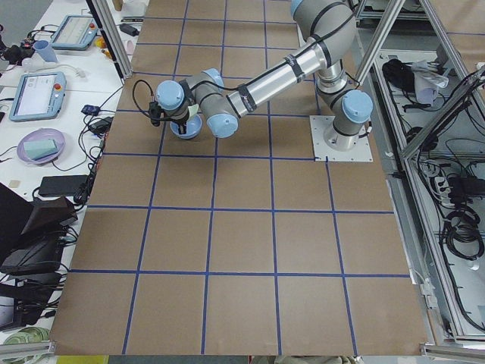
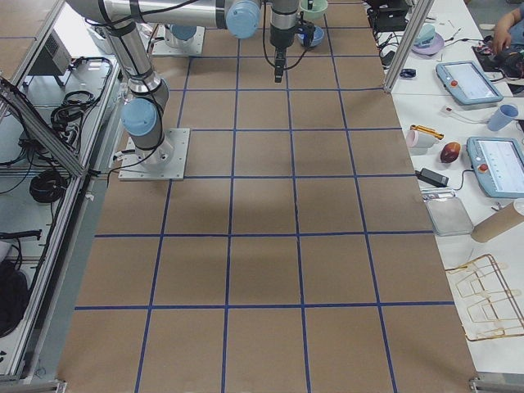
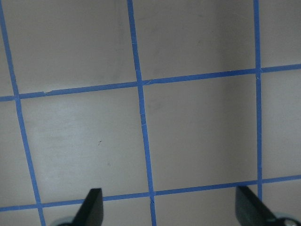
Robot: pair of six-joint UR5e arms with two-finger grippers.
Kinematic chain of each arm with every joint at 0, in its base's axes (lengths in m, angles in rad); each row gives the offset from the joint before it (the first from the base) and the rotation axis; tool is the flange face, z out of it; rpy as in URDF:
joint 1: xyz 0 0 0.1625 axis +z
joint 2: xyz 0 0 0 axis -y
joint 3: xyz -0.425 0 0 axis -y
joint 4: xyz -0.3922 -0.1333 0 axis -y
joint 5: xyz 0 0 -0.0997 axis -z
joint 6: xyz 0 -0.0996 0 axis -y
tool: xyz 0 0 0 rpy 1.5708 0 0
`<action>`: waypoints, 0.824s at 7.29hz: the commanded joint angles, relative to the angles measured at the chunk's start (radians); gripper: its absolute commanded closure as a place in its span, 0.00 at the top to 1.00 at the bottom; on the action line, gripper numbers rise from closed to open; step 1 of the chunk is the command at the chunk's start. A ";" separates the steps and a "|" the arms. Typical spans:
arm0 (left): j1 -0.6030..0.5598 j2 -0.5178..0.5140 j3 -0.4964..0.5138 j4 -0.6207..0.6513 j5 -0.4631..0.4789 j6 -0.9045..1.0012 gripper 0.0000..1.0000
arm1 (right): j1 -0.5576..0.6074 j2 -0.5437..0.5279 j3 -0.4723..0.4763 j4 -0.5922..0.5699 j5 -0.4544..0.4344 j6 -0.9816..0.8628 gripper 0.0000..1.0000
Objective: Stack green bowl on blue bowl
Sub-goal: 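Carry the green bowl with the left gripper over the blue bowl, then lower the green bowl into the blue bowl and open the left gripper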
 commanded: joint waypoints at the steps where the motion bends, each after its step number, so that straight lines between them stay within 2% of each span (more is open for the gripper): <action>1: -0.006 -0.037 -0.002 0.043 -0.001 -0.001 0.00 | 0.000 0.000 0.000 0.000 0.000 0.000 1.00; 6: -0.031 -0.066 -0.027 0.102 0.002 0.001 0.00 | 0.000 0.000 0.000 0.000 0.000 0.000 1.00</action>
